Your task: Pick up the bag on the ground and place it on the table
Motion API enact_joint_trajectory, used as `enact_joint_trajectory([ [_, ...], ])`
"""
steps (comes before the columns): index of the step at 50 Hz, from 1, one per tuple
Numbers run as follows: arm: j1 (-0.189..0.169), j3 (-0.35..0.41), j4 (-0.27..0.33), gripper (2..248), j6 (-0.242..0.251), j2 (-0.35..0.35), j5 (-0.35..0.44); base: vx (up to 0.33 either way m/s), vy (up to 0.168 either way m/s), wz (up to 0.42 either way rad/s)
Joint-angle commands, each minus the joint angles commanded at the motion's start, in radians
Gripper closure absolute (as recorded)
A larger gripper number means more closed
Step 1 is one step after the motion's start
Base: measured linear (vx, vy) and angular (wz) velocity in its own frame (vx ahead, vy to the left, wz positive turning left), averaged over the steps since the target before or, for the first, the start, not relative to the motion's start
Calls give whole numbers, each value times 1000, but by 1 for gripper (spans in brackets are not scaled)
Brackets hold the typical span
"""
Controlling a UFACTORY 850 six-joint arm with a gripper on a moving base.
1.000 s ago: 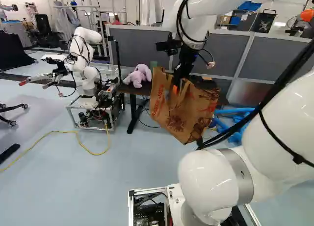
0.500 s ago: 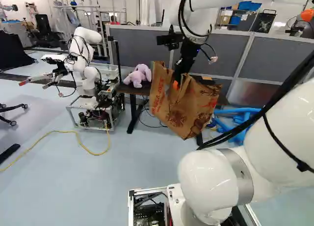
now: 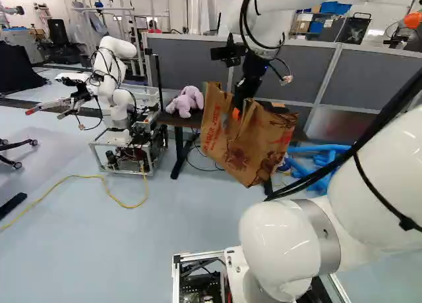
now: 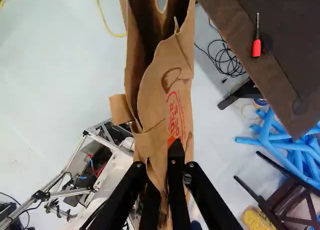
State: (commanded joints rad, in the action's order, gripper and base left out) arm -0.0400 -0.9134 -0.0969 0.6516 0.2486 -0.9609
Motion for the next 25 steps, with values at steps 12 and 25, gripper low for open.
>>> enact_joint_trajectory([
  [12,0,0,0,229,0,0,0,24,-21,-132],
  [25,0,0,0,229,0,0,0,-1,-15,-78],
])
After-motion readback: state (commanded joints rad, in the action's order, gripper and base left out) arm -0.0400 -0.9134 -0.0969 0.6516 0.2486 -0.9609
